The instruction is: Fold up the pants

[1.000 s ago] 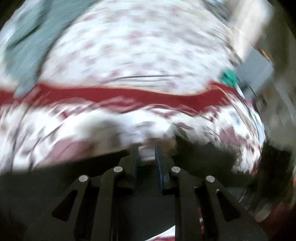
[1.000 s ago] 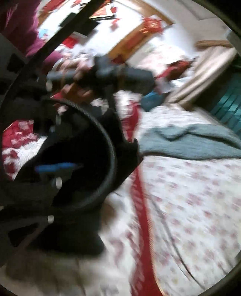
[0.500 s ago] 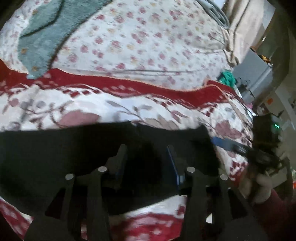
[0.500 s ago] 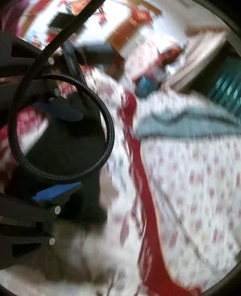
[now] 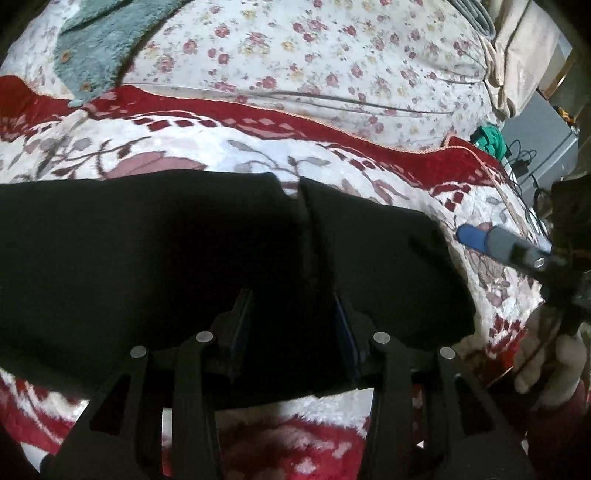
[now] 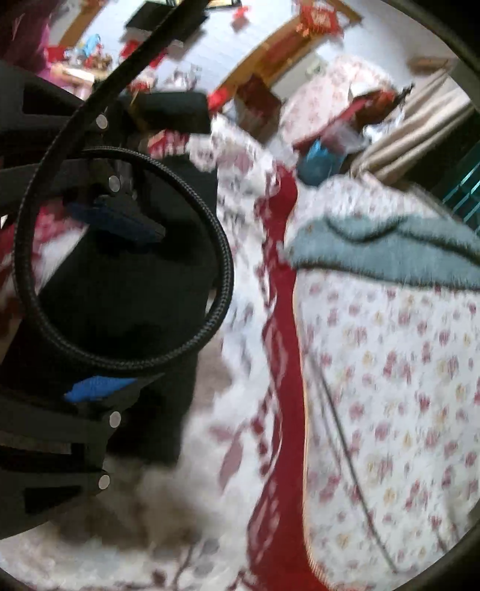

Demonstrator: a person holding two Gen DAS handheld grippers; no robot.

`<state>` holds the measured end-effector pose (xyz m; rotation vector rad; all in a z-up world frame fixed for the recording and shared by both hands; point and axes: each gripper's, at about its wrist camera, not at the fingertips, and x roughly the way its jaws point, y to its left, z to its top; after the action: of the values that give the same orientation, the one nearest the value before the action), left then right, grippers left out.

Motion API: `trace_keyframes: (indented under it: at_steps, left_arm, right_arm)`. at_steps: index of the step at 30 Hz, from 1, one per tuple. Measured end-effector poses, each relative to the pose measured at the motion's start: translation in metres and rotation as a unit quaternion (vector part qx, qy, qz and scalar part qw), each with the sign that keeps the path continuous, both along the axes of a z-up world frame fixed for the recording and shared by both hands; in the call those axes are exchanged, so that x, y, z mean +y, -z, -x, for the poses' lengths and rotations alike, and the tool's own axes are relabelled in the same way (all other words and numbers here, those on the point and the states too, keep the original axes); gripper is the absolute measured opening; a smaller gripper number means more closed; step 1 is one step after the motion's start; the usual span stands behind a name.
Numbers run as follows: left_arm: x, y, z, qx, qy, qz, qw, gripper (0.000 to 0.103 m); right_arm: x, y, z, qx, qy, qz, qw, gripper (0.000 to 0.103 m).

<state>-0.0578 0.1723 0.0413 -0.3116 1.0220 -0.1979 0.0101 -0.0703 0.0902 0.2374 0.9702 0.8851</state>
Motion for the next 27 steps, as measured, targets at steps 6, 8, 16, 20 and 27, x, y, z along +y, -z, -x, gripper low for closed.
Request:
trace_keyframes:
  at_steps: [6,8,16,20,27]
  left_arm:
    - [0.024,-0.014,0.019,-0.015,-0.053,-0.035,0.9978,0.041]
    - [0.036,-0.018,0.027,-0.020,-0.077,-0.045,0.9959,0.041]
    - [0.079,-0.020,0.052,-0.016,-0.143,-0.059,0.9878,0.041]
    - [0.110,-0.020,0.071,-0.022,-0.195,-0.001,0.9806,0.048]
    - [0.154,-0.009,0.113,-0.027,-0.297,0.072,0.9517,0.057]
  right_arm:
    - [0.060,-0.004,-0.002,0.017,-0.075,-0.020,0.997,0.064]
    - [0.084,-0.003,-0.003,0.015,-0.103,-0.014,0.994,0.064]
    - [0.154,-0.003,-0.004,0.001,-0.167,0.001,0.986,0.069]
    - [0.177,-0.001,-0.007,0.014,-0.178,-0.006,0.984,0.069]
    - [0.236,0.005,-0.012,0.016,-0.227,0.012,0.974,0.076]
